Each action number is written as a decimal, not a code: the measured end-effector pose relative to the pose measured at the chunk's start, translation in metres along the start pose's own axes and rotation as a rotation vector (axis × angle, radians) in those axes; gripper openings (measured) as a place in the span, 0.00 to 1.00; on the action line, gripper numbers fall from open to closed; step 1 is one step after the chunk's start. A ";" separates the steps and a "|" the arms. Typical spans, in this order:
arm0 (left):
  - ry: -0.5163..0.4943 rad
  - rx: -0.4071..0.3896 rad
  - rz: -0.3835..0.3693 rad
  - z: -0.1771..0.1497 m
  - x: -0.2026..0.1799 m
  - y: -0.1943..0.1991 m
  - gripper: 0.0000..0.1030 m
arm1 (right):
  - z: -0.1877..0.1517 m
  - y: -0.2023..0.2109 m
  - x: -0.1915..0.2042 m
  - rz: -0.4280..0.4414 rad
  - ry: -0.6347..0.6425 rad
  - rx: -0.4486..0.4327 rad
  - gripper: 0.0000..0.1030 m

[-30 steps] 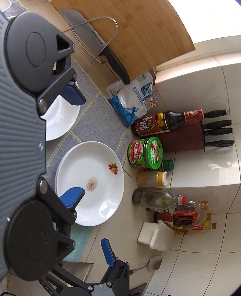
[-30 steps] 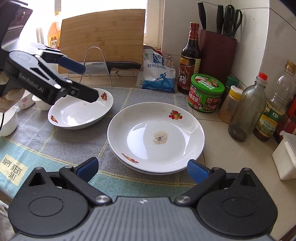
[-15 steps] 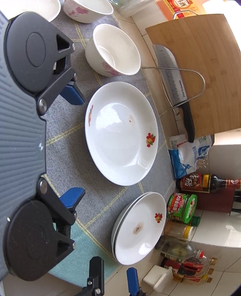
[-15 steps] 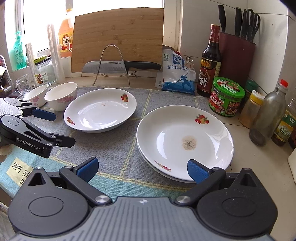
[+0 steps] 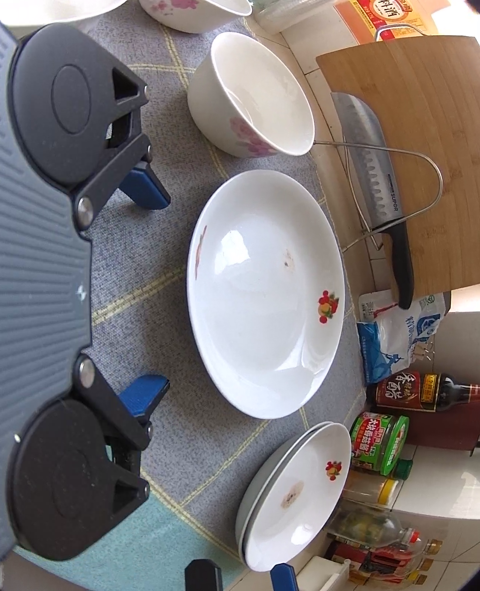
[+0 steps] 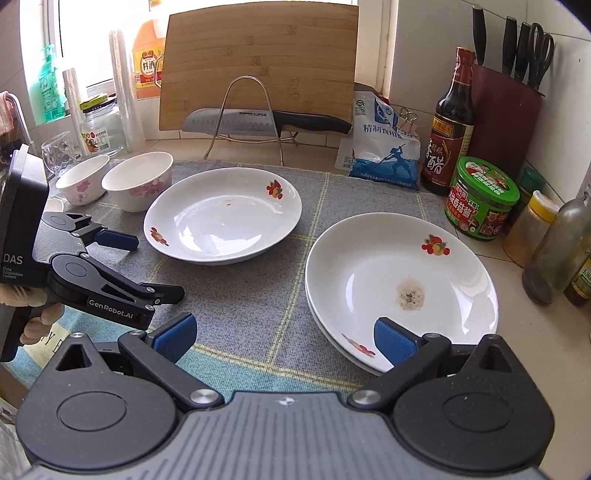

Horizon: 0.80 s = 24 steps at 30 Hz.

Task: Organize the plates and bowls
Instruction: 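Move the right tool to the rim of a white plate and grasp it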

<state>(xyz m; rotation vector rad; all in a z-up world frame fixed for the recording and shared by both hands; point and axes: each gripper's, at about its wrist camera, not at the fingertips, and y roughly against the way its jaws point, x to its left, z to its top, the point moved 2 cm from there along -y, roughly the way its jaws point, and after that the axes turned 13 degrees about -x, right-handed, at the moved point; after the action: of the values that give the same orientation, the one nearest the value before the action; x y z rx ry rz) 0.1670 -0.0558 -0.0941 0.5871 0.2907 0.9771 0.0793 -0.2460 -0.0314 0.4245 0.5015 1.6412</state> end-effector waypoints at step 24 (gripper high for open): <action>0.011 -0.064 -0.020 0.003 0.003 -0.014 1.00 | 0.096 -0.157 -0.001 0.320 0.191 0.137 1.00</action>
<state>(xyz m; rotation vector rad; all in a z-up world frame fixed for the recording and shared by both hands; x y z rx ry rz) 0.1794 -0.0600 -0.0999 0.5201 0.2734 0.9675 0.2618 -0.2242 -0.0380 0.4691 0.7207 1.9748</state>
